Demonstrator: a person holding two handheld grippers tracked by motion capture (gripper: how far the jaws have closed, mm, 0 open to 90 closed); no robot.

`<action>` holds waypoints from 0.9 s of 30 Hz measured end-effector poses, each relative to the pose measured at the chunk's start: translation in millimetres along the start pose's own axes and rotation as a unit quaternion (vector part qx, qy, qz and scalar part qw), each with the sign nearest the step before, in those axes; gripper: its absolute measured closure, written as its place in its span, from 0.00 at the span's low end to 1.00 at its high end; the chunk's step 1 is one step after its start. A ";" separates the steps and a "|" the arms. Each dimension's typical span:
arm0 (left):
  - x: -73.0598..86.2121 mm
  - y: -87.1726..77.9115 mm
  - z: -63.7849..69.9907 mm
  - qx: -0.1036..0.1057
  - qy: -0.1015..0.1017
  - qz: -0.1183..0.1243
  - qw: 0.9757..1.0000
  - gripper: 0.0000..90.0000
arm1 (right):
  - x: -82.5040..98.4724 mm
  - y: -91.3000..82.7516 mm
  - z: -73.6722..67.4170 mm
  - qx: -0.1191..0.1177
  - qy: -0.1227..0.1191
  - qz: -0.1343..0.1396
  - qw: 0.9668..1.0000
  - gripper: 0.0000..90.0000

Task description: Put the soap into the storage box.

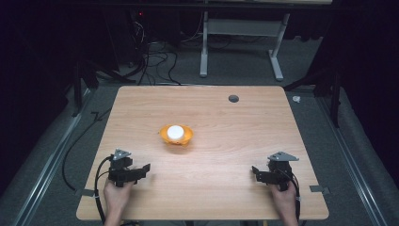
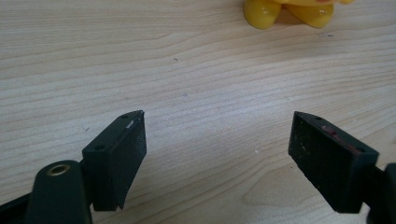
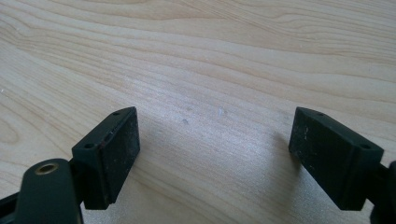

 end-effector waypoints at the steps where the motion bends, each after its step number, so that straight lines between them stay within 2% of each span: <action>1: 0.0 1.1 0.4 -0.001 0.001 -0.001 1.000 0.22 | 0.0 0.0 0.0 0.000 0.000 0.000 1.000 0.19; 21: 0.2 21.2 4.0 -0.017 0.019 -0.015 1.000 0.22 | 0.1 -0.1 0.0 0.000 0.001 0.000 1.000 0.19; 27: -0.7 23.9 4.6 -0.021 0.022 -0.010 0.999 0.23 | 0.0 -0.1 0.0 0.000 0.000 0.000 1.000 0.19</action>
Point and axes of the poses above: each handheld gripper's, and its own axes: y roughly forward along the jaws, x roughly out of its underside, z roughly to its right, the point moved 5 cm from there along y, roughly forward along the jaws, and after that the axes turned 12 degrees about x, right-handed, at the moved point
